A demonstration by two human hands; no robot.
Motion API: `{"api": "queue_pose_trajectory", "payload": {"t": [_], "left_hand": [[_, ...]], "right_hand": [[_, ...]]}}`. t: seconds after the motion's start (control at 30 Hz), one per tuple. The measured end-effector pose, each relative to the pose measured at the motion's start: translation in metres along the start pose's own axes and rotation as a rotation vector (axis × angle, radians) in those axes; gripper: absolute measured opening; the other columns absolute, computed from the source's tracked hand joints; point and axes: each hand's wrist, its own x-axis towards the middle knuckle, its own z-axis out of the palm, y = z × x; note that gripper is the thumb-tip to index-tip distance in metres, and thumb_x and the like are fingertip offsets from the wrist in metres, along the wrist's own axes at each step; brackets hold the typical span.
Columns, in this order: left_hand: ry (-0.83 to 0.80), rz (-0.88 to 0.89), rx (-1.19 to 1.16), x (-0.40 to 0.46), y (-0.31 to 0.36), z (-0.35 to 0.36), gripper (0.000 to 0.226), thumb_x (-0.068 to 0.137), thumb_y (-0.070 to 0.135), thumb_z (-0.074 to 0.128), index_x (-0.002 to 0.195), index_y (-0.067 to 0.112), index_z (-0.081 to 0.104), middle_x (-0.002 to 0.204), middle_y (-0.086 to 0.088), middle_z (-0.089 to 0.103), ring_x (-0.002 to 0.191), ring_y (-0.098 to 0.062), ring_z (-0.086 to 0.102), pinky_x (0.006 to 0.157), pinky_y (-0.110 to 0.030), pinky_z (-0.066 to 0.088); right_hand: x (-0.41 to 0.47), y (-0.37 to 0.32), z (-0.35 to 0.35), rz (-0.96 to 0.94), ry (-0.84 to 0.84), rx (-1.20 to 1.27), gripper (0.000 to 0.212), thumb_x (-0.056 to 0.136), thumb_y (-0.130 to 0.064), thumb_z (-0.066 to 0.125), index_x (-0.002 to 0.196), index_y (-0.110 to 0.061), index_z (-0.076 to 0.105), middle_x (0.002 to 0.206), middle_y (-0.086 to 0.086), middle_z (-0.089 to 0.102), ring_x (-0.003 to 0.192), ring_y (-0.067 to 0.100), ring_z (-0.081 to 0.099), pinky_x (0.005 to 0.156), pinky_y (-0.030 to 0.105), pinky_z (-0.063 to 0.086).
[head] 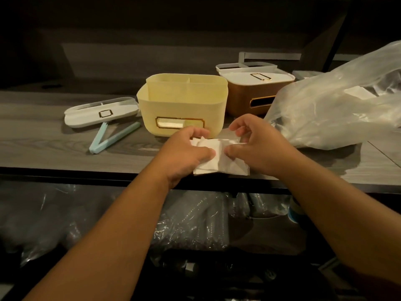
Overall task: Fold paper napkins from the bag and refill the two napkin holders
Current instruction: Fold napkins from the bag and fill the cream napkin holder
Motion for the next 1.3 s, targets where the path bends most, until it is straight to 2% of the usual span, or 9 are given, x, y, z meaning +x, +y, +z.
{"api": "queue_pose_trajectory", "payload": {"t": [0.1, 0.27, 0.37, 0.5, 0.7, 0.8, 0.9, 1.1, 1.3], "left_hand": [[0.044, 0.211, -0.059, -0.002, 0.006, -0.001, 0.047, 0.083, -0.003, 0.069, 0.109, 0.035, 0.064, 0.115, 0.011, 0.064, 0.101, -0.011, 0.066, 0.086, -0.038, 0.06], [-0.038, 0.421, 0.056, -0.005, 0.02, -0.005, 0.059, 0.087, -0.008, 0.059, 0.118, 0.042, 0.057, 0.127, 0.013, 0.054, 0.11, -0.006, 0.055, 0.087, -0.02, 0.056], [-0.102, 0.408, 0.122, -0.005, 0.009, -0.001, 0.056, 0.088, -0.004, 0.061, 0.128, 0.035, 0.053, 0.132, 0.011, 0.052, 0.115, -0.001, 0.055, 0.093, -0.02, 0.051], [-0.034, 0.418, 0.179, -0.002, -0.003, 0.002, 0.048, 0.093, 0.007, 0.063, 0.131, 0.034, 0.05, 0.131, 0.009, 0.051, 0.114, -0.005, 0.054, 0.092, -0.02, 0.048], [0.123, 0.451, 0.069, 0.0, 0.0, 0.003, 0.034, 0.096, 0.01, 0.062, 0.12, 0.034, 0.055, 0.122, 0.011, 0.055, 0.109, -0.007, 0.056, 0.084, -0.022, 0.056], [0.072, 0.434, 0.041, 0.001, -0.003, 0.002, 0.04, 0.095, 0.008, 0.061, 0.122, 0.037, 0.053, 0.125, 0.008, 0.054, 0.111, -0.009, 0.057, 0.086, -0.028, 0.056], [0.035, 0.421, 0.125, 0.001, -0.01, 0.002, 0.039, 0.093, 0.012, 0.064, 0.12, 0.039, 0.054, 0.129, 0.009, 0.051, 0.111, -0.002, 0.053, 0.085, -0.018, 0.049], [0.066, 0.436, 0.171, -0.001, -0.011, 0.005, 0.035, 0.09, 0.009, 0.067, 0.112, 0.033, 0.053, 0.124, 0.009, 0.047, 0.106, -0.003, 0.051, 0.076, -0.015, 0.049], [0.124, 0.486, 0.184, -0.002, -0.014, 0.006, 0.033, 0.09, 0.015, 0.071, 0.104, 0.036, 0.051, 0.117, 0.02, 0.045, 0.112, 0.002, 0.048, 0.091, -0.021, 0.048]], "right_hand": [[-0.002, 0.008, -0.004, -0.008, 0.01, 0.168, 0.059, 0.081, -0.036, 0.082, 0.131, -0.039, 0.051, 0.127, -0.012, 0.051, 0.111, 0.008, 0.054, 0.091, 0.031, 0.053], [-0.008, 0.016, -0.006, -0.175, 0.082, 0.347, 0.068, 0.087, -0.021, 0.077, 0.143, -0.041, 0.042, 0.134, -0.016, 0.051, 0.119, 0.005, 0.054, 0.093, 0.026, 0.054], [-0.011, 0.024, 0.004, -0.193, 0.067, 0.261, 0.079, 0.087, -0.022, 0.077, 0.148, -0.047, 0.033, 0.149, -0.016, 0.036, 0.129, 0.002, 0.042, 0.089, 0.01, 0.043], [-0.008, 0.026, 0.01, -0.236, 0.038, 0.102, 0.075, 0.092, -0.029, 0.071, 0.149, -0.052, 0.029, 0.155, -0.021, 0.024, 0.139, 0.005, 0.03, 0.109, 0.024, 0.03], [-0.008, 0.013, 0.013, -0.341, 0.086, 0.053, 0.047, 0.103, -0.044, 0.046, 0.149, -0.045, 0.035, 0.153, -0.02, 0.029, 0.138, 0.001, 0.027, 0.112, 0.027, 0.031], [-0.01, 0.007, 0.013, -0.405, 0.132, -0.153, 0.054, 0.1, -0.051, 0.047, 0.151, -0.044, 0.032, 0.159, -0.016, 0.021, 0.147, 0.01, 0.013, 0.112, 0.028, 0.016], [-0.011, 0.011, 0.019, -0.419, 0.142, -0.371, 0.059, 0.098, -0.052, 0.05, 0.152, -0.036, 0.036, 0.162, -0.007, 0.023, 0.147, 0.017, 0.012, 0.117, 0.033, 0.017], [-0.011, 0.011, 0.021, -0.399, 0.184, -0.422, 0.067, 0.097, -0.047, 0.055, 0.156, -0.029, 0.029, 0.164, -0.006, 0.021, 0.148, 0.018, 0.01, 0.122, 0.034, 0.01], [-0.007, 0.015, 0.019, -0.117, 0.047, 0.048, 0.096, 0.089, -0.031, 0.074, 0.158, -0.038, 0.008, 0.163, -0.01, 0.019, 0.148, 0.016, 0.023, 0.117, 0.042, 0.028]]}}
